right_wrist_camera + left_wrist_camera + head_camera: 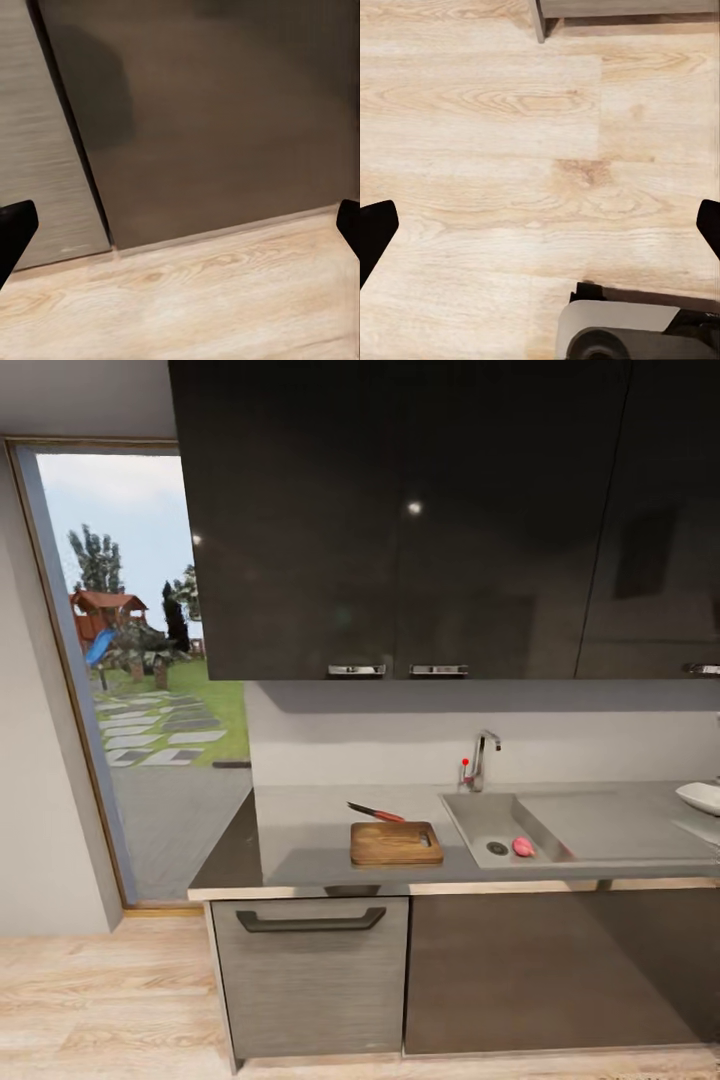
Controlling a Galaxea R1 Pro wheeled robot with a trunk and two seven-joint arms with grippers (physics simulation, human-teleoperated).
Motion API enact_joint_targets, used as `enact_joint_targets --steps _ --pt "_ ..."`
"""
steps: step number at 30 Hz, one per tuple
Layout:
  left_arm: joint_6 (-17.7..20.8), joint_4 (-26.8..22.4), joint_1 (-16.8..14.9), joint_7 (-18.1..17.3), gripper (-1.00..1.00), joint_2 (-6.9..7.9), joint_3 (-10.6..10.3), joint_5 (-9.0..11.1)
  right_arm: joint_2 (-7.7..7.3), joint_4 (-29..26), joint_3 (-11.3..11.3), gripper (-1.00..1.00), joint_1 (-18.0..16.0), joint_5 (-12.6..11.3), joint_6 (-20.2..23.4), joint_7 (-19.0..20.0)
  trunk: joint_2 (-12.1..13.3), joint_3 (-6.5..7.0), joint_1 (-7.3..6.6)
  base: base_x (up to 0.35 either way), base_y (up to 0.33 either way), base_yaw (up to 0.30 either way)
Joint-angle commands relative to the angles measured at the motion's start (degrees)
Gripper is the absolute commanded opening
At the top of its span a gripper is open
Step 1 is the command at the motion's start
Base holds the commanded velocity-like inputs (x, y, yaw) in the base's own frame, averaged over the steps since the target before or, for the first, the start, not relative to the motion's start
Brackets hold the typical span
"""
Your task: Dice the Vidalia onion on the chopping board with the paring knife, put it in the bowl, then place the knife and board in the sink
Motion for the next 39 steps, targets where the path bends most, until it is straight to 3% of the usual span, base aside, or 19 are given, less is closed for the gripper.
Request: enact_joint_targets --steps 1,7,39 --pt "-0.12 0.1 0.03 0.07 1.0 -0.4 0.03 0.02 0.01 0.04 0.51 1.0 -0.04 -0.24 -0.1 -0.45 -0.03 0.04 0.02 0.0 0.0 -0.16" --pt "-0.14 0.2 0.03 0.07 1.0 -1.21 -0.05 -0.06 -0.01 0.12 0.54 1.0 0.0 -0.14 0.01 -0.54 -0.03 0.36 0.02 0.0 0.0 -0.195" --pt "-0.15 0.17 0.03 0.07 1.0 -1.17 0.0 -0.04 -0.01 0.05 0.55 1.0 -0.01 -0.18 0.12 -0.55 -0.03 1.71 0.02 0.0 0.0 -0.246"
